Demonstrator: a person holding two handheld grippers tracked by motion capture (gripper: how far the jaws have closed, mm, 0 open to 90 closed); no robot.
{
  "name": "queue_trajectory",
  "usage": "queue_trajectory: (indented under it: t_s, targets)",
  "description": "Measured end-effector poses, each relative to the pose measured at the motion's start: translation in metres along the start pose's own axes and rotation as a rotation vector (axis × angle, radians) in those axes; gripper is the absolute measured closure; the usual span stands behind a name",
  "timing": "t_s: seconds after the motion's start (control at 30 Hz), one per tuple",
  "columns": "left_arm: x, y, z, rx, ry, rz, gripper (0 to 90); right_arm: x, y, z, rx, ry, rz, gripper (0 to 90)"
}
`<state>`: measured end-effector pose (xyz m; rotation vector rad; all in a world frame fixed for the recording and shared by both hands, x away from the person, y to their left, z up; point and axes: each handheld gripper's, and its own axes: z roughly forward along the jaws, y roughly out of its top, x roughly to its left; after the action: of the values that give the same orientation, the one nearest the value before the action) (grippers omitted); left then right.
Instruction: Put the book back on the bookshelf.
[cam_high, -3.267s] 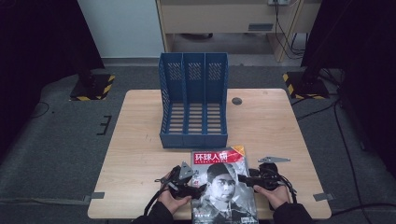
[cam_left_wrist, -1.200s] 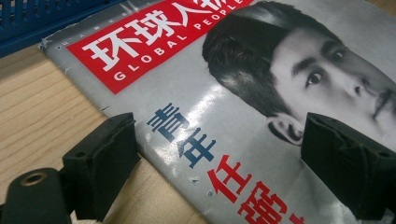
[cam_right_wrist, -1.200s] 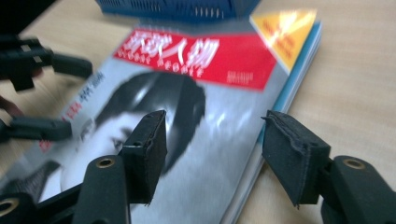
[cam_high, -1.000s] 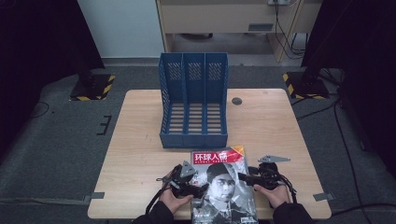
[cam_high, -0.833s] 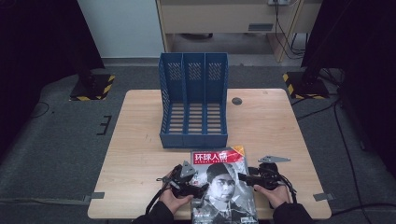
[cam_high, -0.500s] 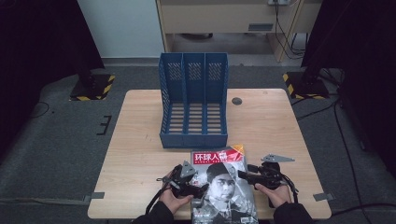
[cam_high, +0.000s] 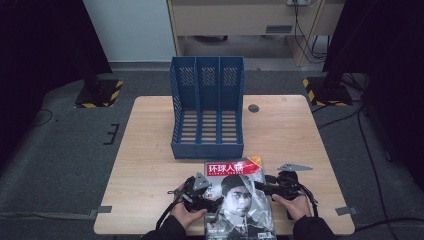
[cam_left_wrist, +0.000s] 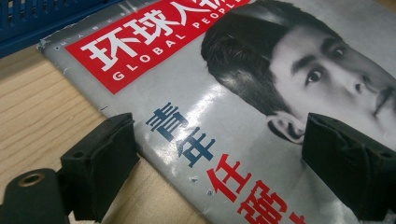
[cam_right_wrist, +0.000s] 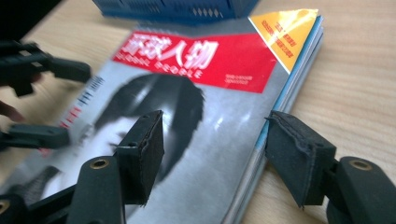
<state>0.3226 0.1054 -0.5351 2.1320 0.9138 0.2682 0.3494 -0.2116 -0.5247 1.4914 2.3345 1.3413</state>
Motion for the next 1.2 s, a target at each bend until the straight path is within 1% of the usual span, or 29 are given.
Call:
queue_trajectory:
  t_s: [0.03,0.07,0.1,0.17,0.27,0.33,0.37,0.47,0.53,0.67,0.7,0.73,0.8,0.9,0.93,0.97,1.0,1.03,1.07,1.1,1.17,1.2]
  targets:
    - [0.000,0.000,0.000,0.000,0.000,0.000,9.2,0.000,0.000,0.002,0.011,-0.006,0.001,36.4]
    - [0.000,0.000,0.000,0.000,0.000,0.000,9.2,0.000,-0.001,0.003,0.021,-0.012,-0.010,36.0]
    - [0.000,0.000,0.000,0.000,0.000,0.000,9.2,0.000,-0.001,0.003,0.020,-0.017,-0.019,35.9]
    - [0.000,0.000,0.000,0.001,-0.003,0.000,8.9,0.001,0.000,0.001,0.004,-0.006,-0.014,36.3]
    - [0.000,0.000,0.000,0.001,-0.002,0.000,8.7,0.003,0.002,-0.005,-0.058,0.034,-0.014,40.2]
    - [0.000,0.000,0.000,0.001,-0.002,0.000,8.7,0.005,0.005,-0.008,-0.097,0.081,0.002,43.1]
    - [0.000,0.000,0.000,0.001,-0.002,0.000,8.7,0.005,0.005,-0.007,-0.103,0.077,-0.013,43.5]
    - [0.000,0.000,0.000,0.001,-0.002,0.000,8.7,0.003,0.004,-0.003,-0.054,0.021,-0.024,41.9]
    - [0.000,0.000,0.000,0.001,-0.002,0.000,8.6,0.000,0.004,-0.001,-0.033,0.001,-0.014,42.0]
    - [0.000,0.000,0.000,0.002,-0.003,0.000,8.3,-0.002,0.002,0.005,0.016,-0.023,-0.021,39.1]
    - [0.000,0.000,0.000,0.002,-0.003,0.000,8.3,-0.002,0.002,0.006,0.024,-0.026,-0.022,38.9]
    - [0.000,0.000,0.000,0.002,-0.003,0.000,8.3,-0.002,0.003,0.006,0.016,-0.026,-0.033,38.9]
    - [0.000,0.000,0.000,0.002,-0.004,0.001,8.1,0.000,0.005,0.001,-0.021,-0.005,-0.036,40.9]
    - [0.000,0.000,0.000,0.002,-0.005,0.000,8.0,0.003,0.009,-0.005,-0.106,0.063,-0.030,48.2]
    - [0.000,0.000,0.000,0.002,-0.005,0.000,8.0,0.004,0.009,-0.004,-0.109,0.078,-0.032,49.0]
    - [0.000,0.000,0.000,0.002,-0.005,0.001,8.0,0.005,0.009,-0.003,-0.101,0.077,-0.039,48.9]
    - [0.000,0.000,0.000,0.002,-0.005,0.000,8.0,0.006,0.009,-0.001,-0.093,0.066,-0.049,48.7]
    - [0.000,0.000,0.000,0.002,-0.005,0.000,8.0,0.006,0.009,0.000,-0.091,0.060,-0.048,48.8]
    - [0.000,0.000,0.000,0.002,-0.005,0.000,8.0,0.005,0.010,-0.001,-0.085,0.061,-0.041,49.0]
    - [0.000,0.000,0.000,0.002,-0.005,0.000,8.0,0.003,0.010,-0.001,-0.080,0.050,-0.029,48.8]
    - [0.000,0.000,0.000,0.002,-0.005,-0.001,8.0,0.000,0.008,0.001,-0.042,0.003,-0.026,46.8]
    - [0.000,0.000,0.000,0.002,-0.005,0.000,8.0,-0.002,0.007,0.002,-0.020,-0.023,-0.035,46.6]
